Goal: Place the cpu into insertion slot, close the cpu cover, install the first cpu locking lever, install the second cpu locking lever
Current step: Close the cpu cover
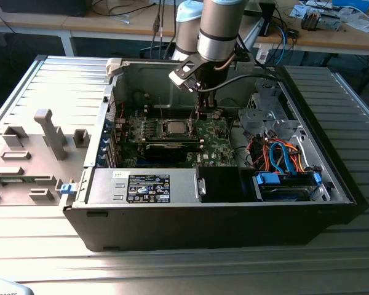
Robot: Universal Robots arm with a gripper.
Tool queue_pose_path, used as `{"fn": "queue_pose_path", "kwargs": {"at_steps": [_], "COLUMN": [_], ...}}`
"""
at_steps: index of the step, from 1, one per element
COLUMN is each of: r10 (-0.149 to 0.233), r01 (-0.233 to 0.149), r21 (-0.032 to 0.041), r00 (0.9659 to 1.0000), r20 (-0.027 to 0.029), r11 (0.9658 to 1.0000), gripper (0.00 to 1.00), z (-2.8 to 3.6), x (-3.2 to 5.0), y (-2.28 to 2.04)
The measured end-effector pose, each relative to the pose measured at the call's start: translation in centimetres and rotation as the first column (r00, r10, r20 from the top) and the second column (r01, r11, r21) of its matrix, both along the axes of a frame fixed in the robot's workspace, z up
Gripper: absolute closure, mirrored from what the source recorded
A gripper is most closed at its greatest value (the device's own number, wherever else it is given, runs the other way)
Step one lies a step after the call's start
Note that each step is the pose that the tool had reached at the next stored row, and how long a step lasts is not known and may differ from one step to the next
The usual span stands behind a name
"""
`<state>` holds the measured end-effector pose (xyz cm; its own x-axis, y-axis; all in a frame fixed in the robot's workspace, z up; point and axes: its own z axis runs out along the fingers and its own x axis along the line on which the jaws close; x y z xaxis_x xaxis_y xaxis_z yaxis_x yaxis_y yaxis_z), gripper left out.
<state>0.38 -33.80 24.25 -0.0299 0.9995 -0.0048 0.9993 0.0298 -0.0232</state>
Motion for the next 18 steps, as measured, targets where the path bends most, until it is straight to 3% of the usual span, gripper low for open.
{"fn": "queue_pose_path", "kwargs": {"at_steps": [11,14,18], "r10": [0.000,0.000,0.000], "r01": [0.000,0.000,0.000], "r21": [0.0002,0.0018,0.0025], "r00": [1.0000,1.0000,1.0000], "r20": [0.0017,0.0018,0.0017], "r11": [1.0000,1.0000,1.0000], "gripper": [0.89,0.89,0.89], "z": [-0.04,-0.42,-0.88], "x": [-1.77,-3.02,-3.89], "y": [0.00,0.00,0.00]}}
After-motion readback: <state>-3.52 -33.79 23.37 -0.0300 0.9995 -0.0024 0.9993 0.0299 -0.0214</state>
